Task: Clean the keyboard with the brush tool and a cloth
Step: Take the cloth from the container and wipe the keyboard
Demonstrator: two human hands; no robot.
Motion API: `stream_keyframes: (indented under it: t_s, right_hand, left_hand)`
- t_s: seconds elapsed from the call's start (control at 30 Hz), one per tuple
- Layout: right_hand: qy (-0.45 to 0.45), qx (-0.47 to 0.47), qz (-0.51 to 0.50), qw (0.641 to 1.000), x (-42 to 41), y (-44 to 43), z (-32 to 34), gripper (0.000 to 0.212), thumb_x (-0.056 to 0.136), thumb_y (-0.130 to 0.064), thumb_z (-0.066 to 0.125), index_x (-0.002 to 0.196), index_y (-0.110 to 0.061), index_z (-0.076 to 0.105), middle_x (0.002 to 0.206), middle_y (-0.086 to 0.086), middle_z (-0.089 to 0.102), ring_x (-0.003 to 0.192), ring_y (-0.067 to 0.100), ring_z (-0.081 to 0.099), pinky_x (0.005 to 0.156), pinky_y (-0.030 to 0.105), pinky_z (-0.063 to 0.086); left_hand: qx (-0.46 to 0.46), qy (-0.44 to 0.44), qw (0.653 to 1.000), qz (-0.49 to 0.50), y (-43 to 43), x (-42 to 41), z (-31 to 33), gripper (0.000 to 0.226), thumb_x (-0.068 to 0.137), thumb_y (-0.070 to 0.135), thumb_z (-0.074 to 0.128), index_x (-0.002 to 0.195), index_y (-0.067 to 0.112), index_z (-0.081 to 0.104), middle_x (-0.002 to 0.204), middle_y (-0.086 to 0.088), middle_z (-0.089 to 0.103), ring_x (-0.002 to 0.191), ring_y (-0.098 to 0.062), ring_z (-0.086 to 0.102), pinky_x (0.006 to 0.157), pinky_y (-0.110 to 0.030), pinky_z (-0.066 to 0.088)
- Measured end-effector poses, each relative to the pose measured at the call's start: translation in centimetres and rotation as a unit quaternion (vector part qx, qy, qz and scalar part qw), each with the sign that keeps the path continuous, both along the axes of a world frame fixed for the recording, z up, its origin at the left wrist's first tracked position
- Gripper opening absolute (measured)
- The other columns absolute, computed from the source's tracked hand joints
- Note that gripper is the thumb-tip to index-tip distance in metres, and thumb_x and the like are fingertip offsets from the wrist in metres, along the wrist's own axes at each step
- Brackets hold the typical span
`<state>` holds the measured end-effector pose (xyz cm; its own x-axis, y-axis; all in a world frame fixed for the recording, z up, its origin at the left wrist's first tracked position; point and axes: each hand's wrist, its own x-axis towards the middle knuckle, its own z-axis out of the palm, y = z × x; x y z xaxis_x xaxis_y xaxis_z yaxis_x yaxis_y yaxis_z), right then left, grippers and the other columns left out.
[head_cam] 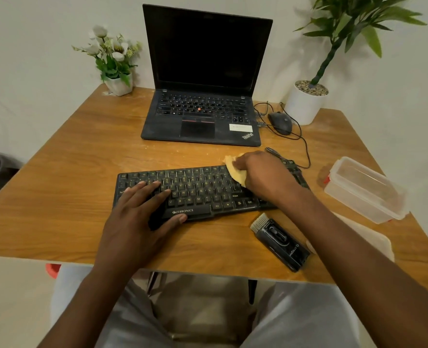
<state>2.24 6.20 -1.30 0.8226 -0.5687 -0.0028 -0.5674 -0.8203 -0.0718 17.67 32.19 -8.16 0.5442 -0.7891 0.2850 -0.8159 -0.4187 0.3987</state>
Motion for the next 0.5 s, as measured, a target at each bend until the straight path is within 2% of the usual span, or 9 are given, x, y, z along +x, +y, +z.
stream_keyframes:
  t_s: [0.1, 0.17, 0.3, 0.5]
  right_hand:
    - [-0.006, 0.085, 0.032, 0.996, -1.3, -1.6, 1.0, 0.056, 0.094, 0.001, 0.062, 0.143, -0.024, 0.068, 0.154, -0.004, 0.062, 0.145, 0.021, 0.053, 0.124, 0.042, 0.039]
    - [0.011, 0.087, 0.075, 0.993, -2.6, -2.0, 1.7, 0.056, 0.095, 0.003, 0.060, 0.143, -0.024, 0.068, 0.155, -0.007, 0.060, 0.147, 0.016, 0.048, 0.126, 0.037, 0.035]
    - [0.020, 0.062, 0.116, 0.991, -5.2, -1.0, 1.5, 0.051, 0.097, -0.002, 0.061, 0.141, -0.025, 0.070, 0.155, -0.012, 0.058, 0.148, 0.014, 0.043, 0.121, 0.035, 0.035]
    - [0.004, 0.020, 0.097, 0.995, -8.1, -0.2, 0.6, 0.048, 0.099, -0.011, 0.070, 0.144, -0.026, 0.067, 0.157, -0.008, 0.056, 0.150, 0.018, 0.043, 0.117, 0.040, 0.044]
  left_hand:
    - [0.003, -0.004, 1.000, -0.003, 0.1, 0.1, 0.0, 0.078, 0.085, 0.080, 0.053, 0.144, 0.029, 0.063, 0.157, 0.003, 0.053, 0.151, -0.021, 0.038, 0.119, -0.039, 0.033]
    - [0.003, -0.008, 1.000, -0.004, 0.1, 0.1, 0.0, 0.078, 0.085, 0.079, 0.053, 0.143, 0.028, 0.064, 0.156, 0.002, 0.054, 0.150, -0.022, 0.040, 0.117, -0.040, 0.034]
    - [-0.006, -0.013, 1.000, -0.007, 0.0, 0.0, 0.0, 0.077, 0.085, 0.077, 0.055, 0.142, 0.026, 0.065, 0.155, 0.000, 0.056, 0.149, -0.024, 0.042, 0.116, -0.040, 0.036]
    - [-0.007, -0.016, 1.000, -0.014, 0.0, 0.1, -0.1, 0.078, 0.086, 0.077, 0.054, 0.142, 0.024, 0.066, 0.154, -0.002, 0.057, 0.149, -0.025, 0.043, 0.116, -0.044, 0.039]
